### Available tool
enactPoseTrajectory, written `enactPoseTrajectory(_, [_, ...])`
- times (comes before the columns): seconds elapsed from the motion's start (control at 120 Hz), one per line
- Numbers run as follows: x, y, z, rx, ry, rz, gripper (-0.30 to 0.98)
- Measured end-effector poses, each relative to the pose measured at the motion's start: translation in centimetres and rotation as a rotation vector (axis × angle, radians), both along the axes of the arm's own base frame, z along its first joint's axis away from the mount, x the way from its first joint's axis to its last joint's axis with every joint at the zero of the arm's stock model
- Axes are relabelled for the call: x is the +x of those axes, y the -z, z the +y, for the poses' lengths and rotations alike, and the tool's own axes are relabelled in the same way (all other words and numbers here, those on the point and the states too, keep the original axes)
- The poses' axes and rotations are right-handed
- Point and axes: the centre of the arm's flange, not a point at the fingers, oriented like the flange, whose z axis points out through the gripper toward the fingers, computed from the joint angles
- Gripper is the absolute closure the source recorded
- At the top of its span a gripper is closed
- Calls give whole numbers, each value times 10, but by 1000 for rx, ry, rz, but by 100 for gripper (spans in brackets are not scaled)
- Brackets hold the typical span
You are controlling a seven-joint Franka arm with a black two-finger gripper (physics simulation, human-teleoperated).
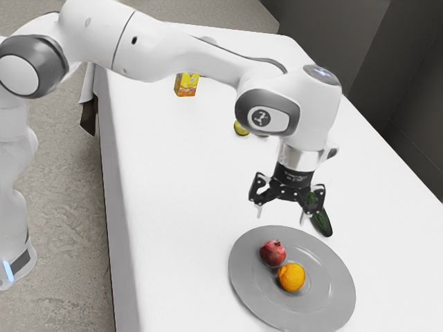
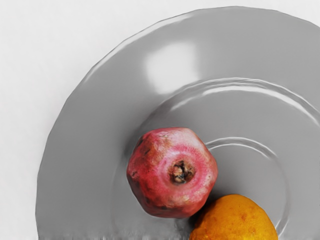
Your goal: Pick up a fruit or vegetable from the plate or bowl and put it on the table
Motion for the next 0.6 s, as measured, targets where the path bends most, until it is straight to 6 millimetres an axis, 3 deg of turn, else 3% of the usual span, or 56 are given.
enactPoseTrajectory(0.183, [-8,13,-13,-24,-66,-7,0])
enactPoseTrajectory(0.6, [1,48,-27,-52,-207,-9,0])
